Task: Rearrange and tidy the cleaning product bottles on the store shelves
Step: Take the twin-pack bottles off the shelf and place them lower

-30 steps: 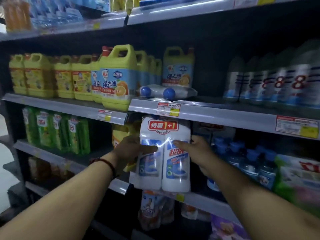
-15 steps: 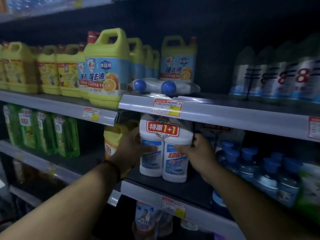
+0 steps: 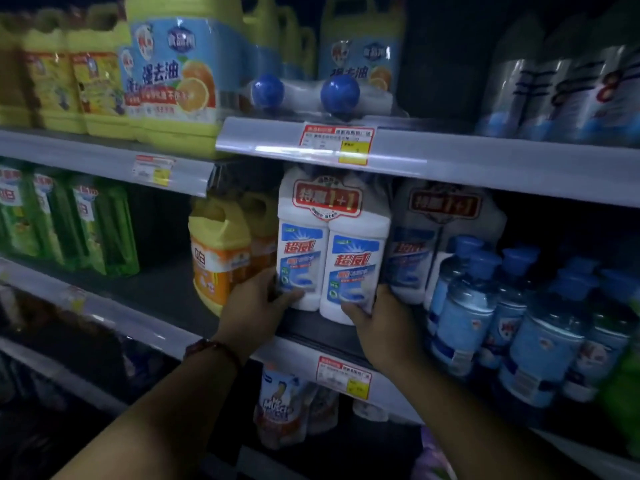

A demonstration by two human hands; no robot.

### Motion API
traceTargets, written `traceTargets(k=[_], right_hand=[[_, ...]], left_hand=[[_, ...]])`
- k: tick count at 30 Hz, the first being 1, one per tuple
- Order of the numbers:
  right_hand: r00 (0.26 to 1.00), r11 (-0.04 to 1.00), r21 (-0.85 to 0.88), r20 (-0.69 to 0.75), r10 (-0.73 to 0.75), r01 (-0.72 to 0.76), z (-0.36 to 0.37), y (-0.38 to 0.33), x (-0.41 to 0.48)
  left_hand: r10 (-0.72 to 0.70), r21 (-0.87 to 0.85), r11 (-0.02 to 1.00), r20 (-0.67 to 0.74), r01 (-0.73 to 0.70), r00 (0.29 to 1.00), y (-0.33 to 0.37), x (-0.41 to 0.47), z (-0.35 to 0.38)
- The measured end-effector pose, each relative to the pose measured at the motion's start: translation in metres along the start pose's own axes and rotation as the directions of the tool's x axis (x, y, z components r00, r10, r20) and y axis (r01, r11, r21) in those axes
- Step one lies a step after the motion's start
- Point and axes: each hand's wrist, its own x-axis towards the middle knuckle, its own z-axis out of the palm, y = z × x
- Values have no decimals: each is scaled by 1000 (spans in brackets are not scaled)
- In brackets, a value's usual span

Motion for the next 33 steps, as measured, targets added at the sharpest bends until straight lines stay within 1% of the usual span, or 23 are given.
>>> traceTargets(k=[5, 11, 15, 30, 33], right_hand=[[999, 1000, -25, -38, -9, 8, -2, 0, -1], [1000, 998, -59, -21, 10, -11, -4, -1, -3], [1000, 995, -101, -18, 24, -26, -3, -2, -4], [999, 983, -184, 27, 18, -13, 0, 0, -2], [999, 975, -219, 43, 34, -23, 0, -3, -1]], left_hand=[[-46, -31, 998, 29, 46, 999, -2, 4, -1], [-48, -143, 988, 88, 60, 995, -3, 7, -5], [-46, -187, 980, 100, 64, 994, -4, 8, -6], [-75, -140, 986, 116, 91, 990, 2, 5, -8], [-67, -71, 995, 127, 76, 990, 3, 6, -10]])
